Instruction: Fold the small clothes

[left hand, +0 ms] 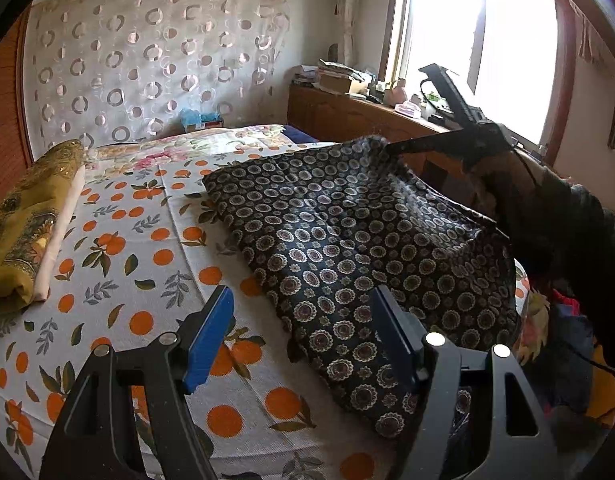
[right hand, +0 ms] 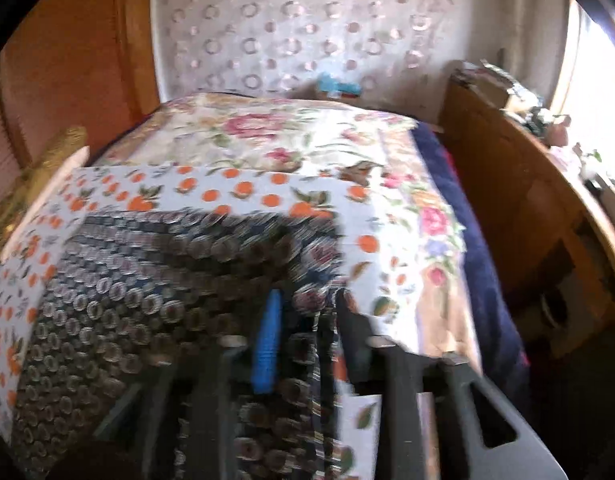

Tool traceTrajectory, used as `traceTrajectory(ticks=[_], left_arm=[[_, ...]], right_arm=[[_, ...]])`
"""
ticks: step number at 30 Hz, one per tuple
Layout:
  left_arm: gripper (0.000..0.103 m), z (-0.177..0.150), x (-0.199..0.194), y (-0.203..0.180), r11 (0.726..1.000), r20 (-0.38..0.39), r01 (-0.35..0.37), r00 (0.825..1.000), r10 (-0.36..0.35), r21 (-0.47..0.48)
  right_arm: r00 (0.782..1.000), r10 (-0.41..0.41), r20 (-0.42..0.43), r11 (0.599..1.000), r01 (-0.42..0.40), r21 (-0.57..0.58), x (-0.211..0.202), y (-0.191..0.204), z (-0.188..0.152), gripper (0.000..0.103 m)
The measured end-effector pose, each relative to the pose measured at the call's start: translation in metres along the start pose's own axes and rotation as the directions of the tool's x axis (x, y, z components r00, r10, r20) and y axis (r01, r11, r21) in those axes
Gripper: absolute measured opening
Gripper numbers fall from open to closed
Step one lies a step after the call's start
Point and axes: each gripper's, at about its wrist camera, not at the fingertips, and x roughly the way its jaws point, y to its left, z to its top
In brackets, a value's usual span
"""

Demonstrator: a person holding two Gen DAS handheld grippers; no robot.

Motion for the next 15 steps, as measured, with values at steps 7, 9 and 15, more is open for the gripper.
traceTrajectory(ticks=[7, 9, 15], left_arm=[[0.072, -0.003, 0.003, -0.005, 1.0, -0.022, 0.001, 1.0, -0.001, 0.01], [0.072, -0.004, 0.004, -0.007, 1.0, -0.033, 0.005, 0.999, -0.005, 0.013], [0.072, -0.008, 0.009, -0.01, 1.0, -0.061, 0.012, 0.998, -0.011, 0.017]], right_arm=[[0.999, 0.032, 0.039, 0.999, -0.031, -0.034, -0.044, 0.008, -0.047, 0.046], [0.998, 0.046, 0.035, 0.998, -0.044, -0.05, -0.058, 0.014, -0.072, 0.046], [0.996, 0.09, 0.006, 0.994, -0.089, -0.062, -0.092, 0.019, -0.125, 0.046]])
